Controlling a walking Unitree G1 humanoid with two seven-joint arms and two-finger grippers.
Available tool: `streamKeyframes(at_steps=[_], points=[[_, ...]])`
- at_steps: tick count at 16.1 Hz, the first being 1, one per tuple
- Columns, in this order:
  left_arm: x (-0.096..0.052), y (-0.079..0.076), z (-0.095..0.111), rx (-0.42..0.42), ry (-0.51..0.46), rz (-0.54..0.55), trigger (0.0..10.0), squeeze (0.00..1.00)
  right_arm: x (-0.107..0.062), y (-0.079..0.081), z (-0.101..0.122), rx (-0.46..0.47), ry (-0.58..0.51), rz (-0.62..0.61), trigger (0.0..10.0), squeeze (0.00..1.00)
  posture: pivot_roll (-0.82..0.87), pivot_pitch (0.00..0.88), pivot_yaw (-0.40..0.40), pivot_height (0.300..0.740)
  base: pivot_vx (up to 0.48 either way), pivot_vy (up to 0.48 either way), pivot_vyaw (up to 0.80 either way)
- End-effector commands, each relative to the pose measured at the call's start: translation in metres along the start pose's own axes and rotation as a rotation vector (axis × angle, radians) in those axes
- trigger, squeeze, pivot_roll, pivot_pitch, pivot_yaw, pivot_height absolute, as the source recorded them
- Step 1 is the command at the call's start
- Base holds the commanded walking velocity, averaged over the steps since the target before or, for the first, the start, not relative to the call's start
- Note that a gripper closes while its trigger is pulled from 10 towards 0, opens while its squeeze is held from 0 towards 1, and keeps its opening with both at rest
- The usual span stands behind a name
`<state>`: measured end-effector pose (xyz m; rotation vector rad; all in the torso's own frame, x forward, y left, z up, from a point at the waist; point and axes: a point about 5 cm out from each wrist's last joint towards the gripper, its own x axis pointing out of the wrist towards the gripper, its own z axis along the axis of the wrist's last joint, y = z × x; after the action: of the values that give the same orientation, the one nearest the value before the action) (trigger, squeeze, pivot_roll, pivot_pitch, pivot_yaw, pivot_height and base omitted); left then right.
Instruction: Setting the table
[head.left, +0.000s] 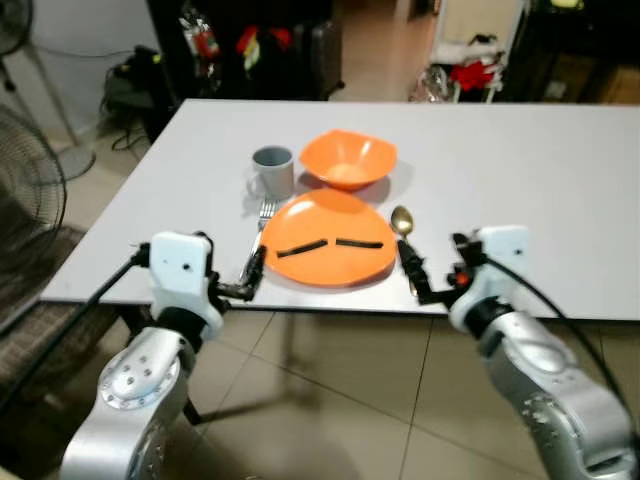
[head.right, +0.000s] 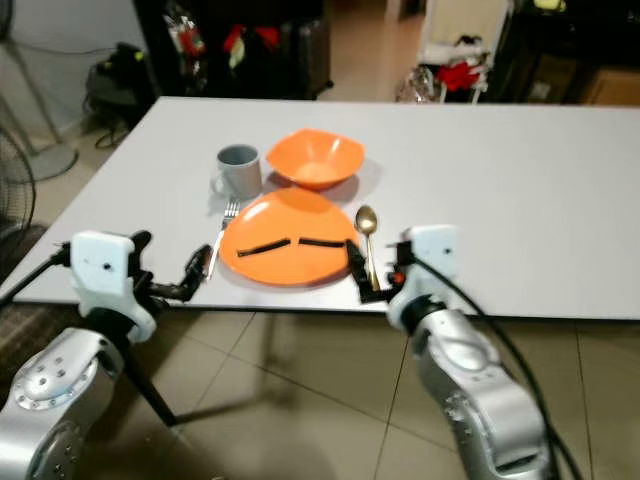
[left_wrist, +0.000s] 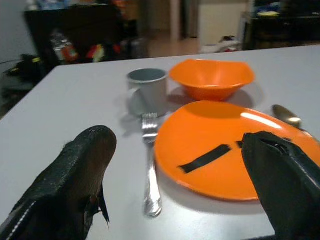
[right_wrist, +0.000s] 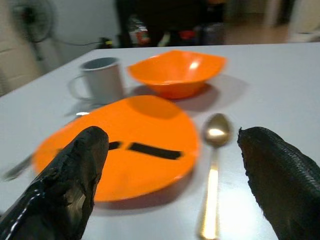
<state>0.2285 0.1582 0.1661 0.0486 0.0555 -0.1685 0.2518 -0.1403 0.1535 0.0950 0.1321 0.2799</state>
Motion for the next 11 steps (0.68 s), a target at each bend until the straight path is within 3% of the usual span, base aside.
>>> streamKeyframes(at_steps=[1,5,11], points=[[0.001,0.000,0.000,0.000,0.010,0.007,10.0,0.00,0.002,0.001,0.004,-0.028,-0.019,0.020,10.0,1.00,-0.04,0.000,0.056,0.740,0.000,0.000,0.80],[0.002,-0.001,0.002,0.031,0.008,-0.005,10.0,0.00,0.002,0.011,0.001,-0.021,-0.006,0.107,10.0,1.00,-0.02,0.000,0.054,0.740,0.000,0.000,0.80],[-0.001,-0.002,0.002,0.043,0.007,0.000,10.0,0.00,0.004,0.012,0.002,0.000,-0.021,0.138,10.0,1.00,-0.01,0.000,0.041,0.740,0.000,0.000,0.80]])
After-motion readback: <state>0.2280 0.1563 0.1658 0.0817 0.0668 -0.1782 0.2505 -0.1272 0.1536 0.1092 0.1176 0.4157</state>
